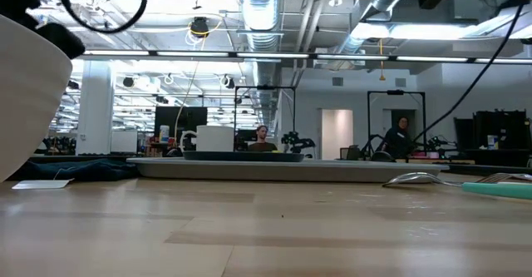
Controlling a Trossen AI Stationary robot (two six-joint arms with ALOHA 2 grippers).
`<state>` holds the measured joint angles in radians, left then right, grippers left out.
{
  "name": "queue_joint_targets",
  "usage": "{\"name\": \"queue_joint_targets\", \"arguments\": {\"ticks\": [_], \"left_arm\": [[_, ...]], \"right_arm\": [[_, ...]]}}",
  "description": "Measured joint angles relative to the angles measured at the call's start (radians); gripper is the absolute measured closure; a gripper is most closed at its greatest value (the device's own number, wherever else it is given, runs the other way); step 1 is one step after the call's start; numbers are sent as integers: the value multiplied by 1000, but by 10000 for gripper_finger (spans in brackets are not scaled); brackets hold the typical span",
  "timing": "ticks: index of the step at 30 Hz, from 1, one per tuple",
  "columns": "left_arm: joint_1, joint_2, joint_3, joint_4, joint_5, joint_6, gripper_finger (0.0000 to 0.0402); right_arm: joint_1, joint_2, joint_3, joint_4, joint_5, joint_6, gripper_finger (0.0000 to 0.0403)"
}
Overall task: Set up tray
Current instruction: Put the white bowl on the black plate
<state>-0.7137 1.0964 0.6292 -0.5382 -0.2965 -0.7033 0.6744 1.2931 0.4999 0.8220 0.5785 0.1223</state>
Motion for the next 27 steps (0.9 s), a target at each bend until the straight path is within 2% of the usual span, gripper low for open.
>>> {"name": "queue_joint_targets", "arguments": {"ticks": [8,14,23,27], "left_arm": [[0,138,3,1,61,11,230],[0,200,90,-84,62,13,230],[-6,215,230,-111,51,116,230],[-5,215,239,-91,53,109,230]], "right_arm": [[26,73,0,47,85,2,284],[25,81,1,53,105,17,284],[25,81,2,43,103,40,284],[26,81,2,19,101,61,284]]}}
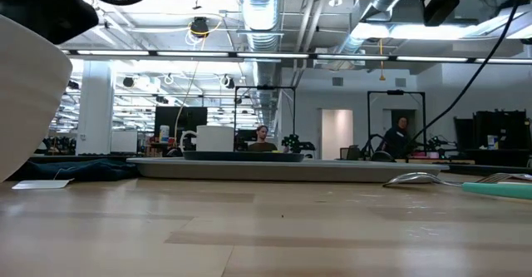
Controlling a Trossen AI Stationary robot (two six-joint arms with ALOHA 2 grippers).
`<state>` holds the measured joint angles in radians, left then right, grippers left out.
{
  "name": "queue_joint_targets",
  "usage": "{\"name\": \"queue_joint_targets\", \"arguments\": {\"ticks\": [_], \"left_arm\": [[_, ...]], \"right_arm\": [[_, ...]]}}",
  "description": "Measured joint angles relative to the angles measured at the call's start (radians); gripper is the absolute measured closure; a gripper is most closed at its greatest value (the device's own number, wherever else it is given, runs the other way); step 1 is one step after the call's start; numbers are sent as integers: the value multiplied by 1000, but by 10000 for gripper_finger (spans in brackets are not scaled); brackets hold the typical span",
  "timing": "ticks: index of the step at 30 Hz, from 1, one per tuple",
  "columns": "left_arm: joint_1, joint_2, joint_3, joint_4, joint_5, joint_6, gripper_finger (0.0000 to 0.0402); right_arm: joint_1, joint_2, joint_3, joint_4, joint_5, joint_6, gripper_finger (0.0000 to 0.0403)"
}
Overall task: Set up tray
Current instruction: Put the white bowl on the black plate
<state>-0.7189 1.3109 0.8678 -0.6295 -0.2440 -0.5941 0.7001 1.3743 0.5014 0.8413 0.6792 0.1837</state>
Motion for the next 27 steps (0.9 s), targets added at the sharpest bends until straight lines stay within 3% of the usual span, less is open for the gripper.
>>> {"name": "queue_joint_targets", "arguments": {"ticks": [10,27], "left_arm": [[-15,3,-6,88,-19,3,230],[-14,146,54,98,4,38,230]], "right_arm": [[0,58,0,12,1,2,284],[-7,74,0,25,79,1,284]]}}
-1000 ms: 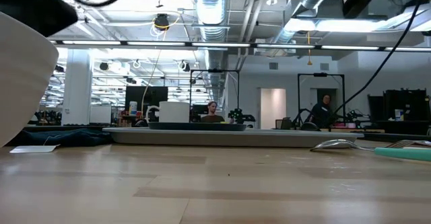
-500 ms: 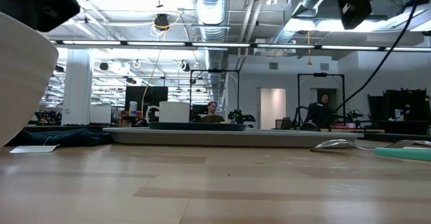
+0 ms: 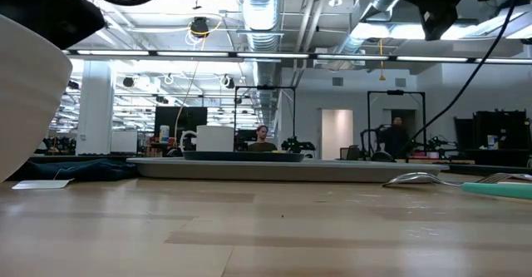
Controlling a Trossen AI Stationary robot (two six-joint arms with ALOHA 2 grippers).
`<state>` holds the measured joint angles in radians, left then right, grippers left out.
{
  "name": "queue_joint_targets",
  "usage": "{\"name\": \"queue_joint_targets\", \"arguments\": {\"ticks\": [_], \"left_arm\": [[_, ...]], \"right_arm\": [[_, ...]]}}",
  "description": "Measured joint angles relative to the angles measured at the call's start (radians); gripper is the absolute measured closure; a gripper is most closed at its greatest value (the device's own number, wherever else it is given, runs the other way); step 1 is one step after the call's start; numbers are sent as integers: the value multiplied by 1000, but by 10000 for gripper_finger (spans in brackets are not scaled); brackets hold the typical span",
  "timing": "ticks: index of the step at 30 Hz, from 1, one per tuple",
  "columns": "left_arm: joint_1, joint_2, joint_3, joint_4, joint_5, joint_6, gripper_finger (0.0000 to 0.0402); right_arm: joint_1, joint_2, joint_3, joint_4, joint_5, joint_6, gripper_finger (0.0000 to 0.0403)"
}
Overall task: Set up tray
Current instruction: Put the white bowl on the black plate
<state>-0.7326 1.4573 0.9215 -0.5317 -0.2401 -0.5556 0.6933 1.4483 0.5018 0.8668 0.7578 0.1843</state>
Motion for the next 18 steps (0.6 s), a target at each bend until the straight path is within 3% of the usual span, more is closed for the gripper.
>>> {"name": "queue_joint_targets", "arguments": {"ticks": [18], "left_arm": [[0,1,-4,9,19,-3,230]], "right_arm": [[0,-1,0,-10,0,0,284]]}}
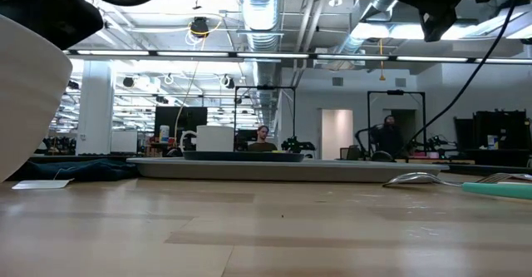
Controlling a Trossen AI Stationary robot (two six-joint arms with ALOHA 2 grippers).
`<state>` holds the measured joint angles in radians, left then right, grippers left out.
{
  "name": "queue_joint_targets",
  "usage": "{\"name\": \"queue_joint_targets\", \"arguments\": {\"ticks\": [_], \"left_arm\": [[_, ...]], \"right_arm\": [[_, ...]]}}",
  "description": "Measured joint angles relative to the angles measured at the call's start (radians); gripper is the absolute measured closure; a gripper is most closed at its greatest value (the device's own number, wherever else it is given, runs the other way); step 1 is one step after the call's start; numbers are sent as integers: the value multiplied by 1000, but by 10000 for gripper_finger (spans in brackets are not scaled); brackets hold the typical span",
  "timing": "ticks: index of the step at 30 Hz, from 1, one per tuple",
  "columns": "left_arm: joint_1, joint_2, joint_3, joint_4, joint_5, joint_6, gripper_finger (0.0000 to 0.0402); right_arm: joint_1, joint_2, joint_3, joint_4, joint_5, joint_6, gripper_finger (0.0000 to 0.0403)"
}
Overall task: Set up tray
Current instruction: Put the white bowl on the black plate
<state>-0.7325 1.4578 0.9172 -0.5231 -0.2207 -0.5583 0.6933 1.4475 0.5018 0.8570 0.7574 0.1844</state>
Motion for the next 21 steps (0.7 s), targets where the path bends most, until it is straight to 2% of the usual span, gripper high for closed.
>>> {"name": "queue_joint_targets", "arguments": {"ticks": [13,21], "left_arm": [[0,0,-26,17,-12,-10,230],[11,80,-27,19,24,-5,230]], "right_arm": [[0,0,0,0,1,1,284],[0,0,0,2,2,1,284]]}}
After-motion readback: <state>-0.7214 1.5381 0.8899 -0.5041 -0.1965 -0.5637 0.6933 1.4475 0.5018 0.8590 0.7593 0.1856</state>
